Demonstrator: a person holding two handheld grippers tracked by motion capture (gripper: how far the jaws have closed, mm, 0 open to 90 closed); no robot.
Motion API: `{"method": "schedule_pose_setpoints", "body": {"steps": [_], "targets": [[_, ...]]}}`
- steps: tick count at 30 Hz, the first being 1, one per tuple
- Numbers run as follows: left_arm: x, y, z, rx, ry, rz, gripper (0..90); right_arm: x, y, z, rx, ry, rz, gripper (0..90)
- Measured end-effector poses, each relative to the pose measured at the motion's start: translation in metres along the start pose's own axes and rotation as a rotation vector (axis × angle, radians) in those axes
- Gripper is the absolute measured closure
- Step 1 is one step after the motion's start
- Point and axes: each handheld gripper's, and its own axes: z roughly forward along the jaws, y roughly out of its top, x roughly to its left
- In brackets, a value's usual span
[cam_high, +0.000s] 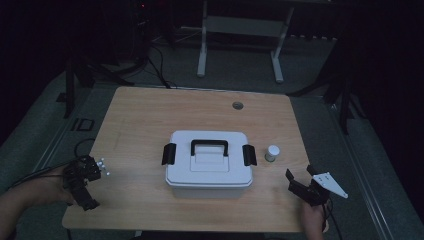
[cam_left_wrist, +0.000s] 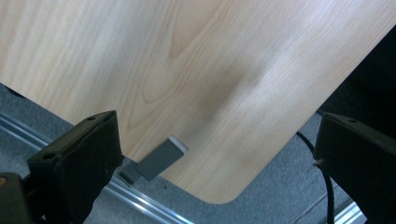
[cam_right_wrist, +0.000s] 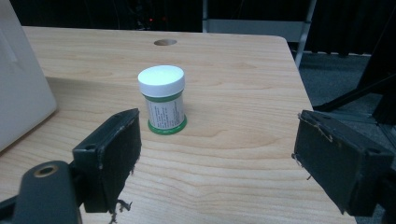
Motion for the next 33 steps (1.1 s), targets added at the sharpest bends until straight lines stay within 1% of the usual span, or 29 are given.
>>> {"method": "schedule_pose_setpoints", "body": {"steps": [2, 7, 10, 11, 15, 16, 18, 19, 21, 23, 24, 28, 33], "targets": [[-0.001, 0.003, -0.003, -0.007, 0.004, 0.007, 0.7, 0.0, 0.0, 0.0, 0.0, 0.0, 0.0, 14.5], [-0.003, 0.012, -0.012, -0.025, -0.012, 0.03, 0.7, 0.0, 0.0, 0.0, -0.001, 0.001, -0.002, 14.5], [-0.004, 0.02, -0.019, -0.037, -0.011, 0.05, 0.7, 0.0, 0.0, -0.001, -0.001, 0.0, -0.005, 14.6], [-0.005, 0.023, -0.021, -0.044, -0.012, 0.051, 0.7, 0.0, 0.0, -0.001, 0.0, 0.002, -0.004, 14.6], [-0.007, 0.034, -0.03, -0.048, -0.019, 0.075, 0.7, 0.001, 0.001, -0.001, 0.0, 0.005, -0.005, 14.5], [-0.008, 0.036, -0.032, -0.05, -0.013, 0.085, 0.7, 0.001, 0.001, -0.001, 0.0, 0.006, -0.005, 14.6], [-0.009, 0.042, -0.036, -0.053, -0.018, 0.097, 0.7, 0.001, 0.001, -0.001, -0.001, 0.011, -0.001, 14.5], [-0.01, 0.045, -0.039, -0.058, -0.012, 0.105, 0.8, 0.001, 0.001, -0.001, -0.002, 0.013, -0.001, 14.6], [-0.01, 0.051, -0.044, -0.069, -0.019, 0.114, 0.7, 0.001, 0.001, -0.001, -0.002, 0.016, 0.001, 14.6], [-0.011, 0.058, -0.051, -0.083, -0.017, 0.124, 0.8, 0.001, 0.001, -0.001, 0.0, 0.019, 0.001, 14.6], [-0.012, 0.061, -0.054, -0.085, -0.02, 0.133, 0.8, 0.001, 0.001, -0.001, 0.0, 0.02, 0.002, 14.6], [-0.014, 0.075, -0.065, -0.085, -0.008, 0.163, 0.7, 0.001, 0.001, -0.001, 0.002, 0.026, -0.002, 14.5], [-0.017, 0.093, -0.079, -0.104, -0.006, 0.199, 0.7, 0.002, 0.001, 0.0, 0.002, 0.03, -0.003, 14.5]]}}
